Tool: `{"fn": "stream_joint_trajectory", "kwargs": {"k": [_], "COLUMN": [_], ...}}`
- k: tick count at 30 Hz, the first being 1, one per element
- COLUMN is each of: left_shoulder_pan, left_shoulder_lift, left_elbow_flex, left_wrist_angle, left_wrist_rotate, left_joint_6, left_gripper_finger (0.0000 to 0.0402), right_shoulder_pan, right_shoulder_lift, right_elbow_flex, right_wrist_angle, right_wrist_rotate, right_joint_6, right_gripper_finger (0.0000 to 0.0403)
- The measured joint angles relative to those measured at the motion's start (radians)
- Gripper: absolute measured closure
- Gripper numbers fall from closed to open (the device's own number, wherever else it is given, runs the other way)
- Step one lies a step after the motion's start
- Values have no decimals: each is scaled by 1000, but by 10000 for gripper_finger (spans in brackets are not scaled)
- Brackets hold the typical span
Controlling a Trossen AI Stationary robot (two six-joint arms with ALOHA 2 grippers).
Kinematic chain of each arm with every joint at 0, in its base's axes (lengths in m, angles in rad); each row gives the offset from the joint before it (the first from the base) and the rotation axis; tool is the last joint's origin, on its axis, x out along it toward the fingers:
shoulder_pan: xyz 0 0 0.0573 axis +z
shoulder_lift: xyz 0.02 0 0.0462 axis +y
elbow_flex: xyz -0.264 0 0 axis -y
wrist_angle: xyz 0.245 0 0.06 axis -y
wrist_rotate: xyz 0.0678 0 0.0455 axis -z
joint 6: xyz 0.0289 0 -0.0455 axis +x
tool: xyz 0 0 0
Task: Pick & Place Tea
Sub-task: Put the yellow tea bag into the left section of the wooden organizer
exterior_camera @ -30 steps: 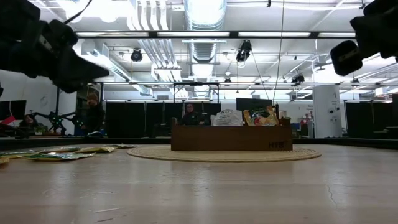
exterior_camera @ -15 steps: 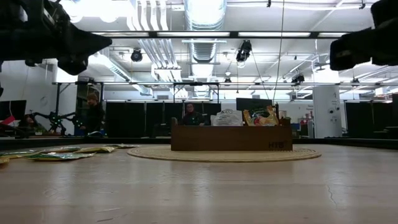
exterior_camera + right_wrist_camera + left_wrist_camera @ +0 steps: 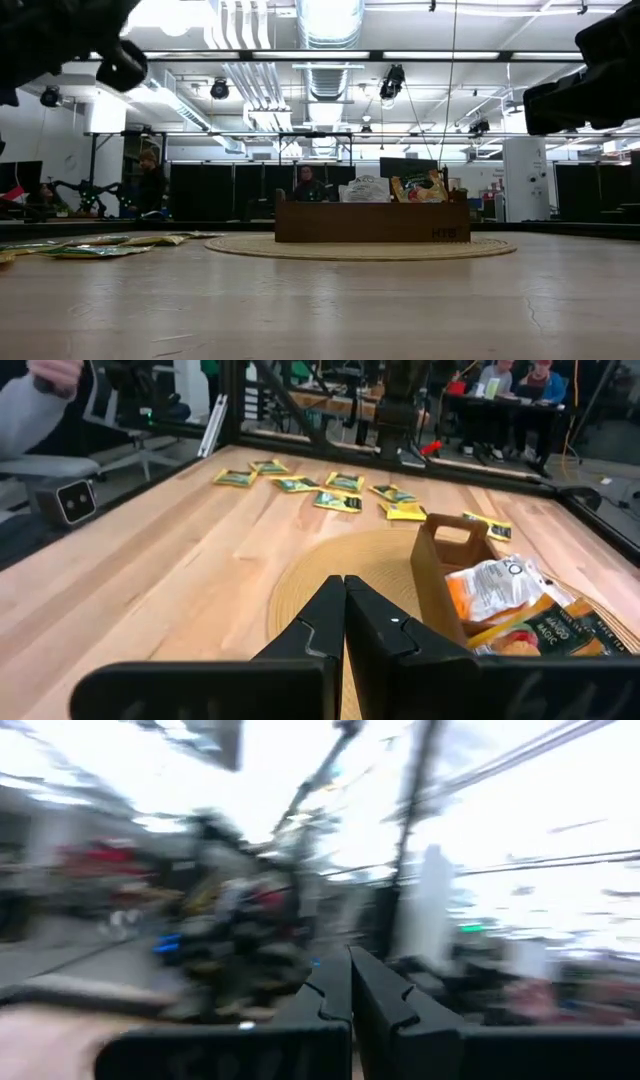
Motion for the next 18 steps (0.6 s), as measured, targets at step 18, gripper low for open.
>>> {"fn": "stream_joint_trajectory", "kwargs": {"k": [18], "left_shoulder_pan": [-421], "left_shoulder_lift": [429], "left_elbow_flex": [290], "left_wrist_angle": [88], "left_wrist_rotate": [166], "left_joint_6": [179], "left_gripper_finger": [402], "right_shoulder_pan": [0], "right_shoulder_lift": [14], "right_elbow_flex": [0], "right_wrist_angle": [0], "right_wrist_rotate": [0], "right_joint_6": [7], "right_gripper_finger": [394]}}
